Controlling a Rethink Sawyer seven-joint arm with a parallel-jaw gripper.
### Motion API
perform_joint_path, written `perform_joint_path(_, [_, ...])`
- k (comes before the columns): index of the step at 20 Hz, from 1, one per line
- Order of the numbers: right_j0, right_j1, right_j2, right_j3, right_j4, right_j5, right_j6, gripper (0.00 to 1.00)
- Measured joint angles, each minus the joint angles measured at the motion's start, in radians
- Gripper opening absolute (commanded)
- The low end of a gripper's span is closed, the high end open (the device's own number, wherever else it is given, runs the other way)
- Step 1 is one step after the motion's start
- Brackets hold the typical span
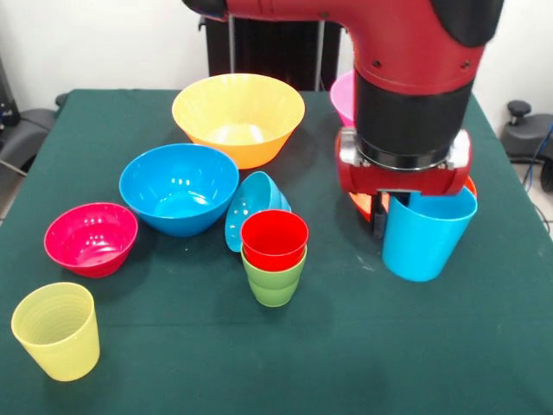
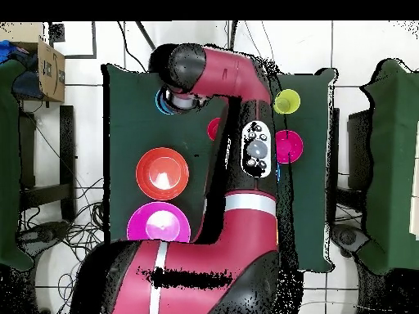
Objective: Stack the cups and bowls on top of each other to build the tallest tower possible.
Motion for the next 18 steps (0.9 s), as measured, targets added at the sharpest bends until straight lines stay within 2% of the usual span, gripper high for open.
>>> perform_joint_path(9, [-0.046,-0.013,0.0,-0.077,0.0,0.11,0.0,0.0])
perform_joint_path(18, [-0.094,-0.034,0.0,-0.09,-0.003,0.125,0.0,0.0])
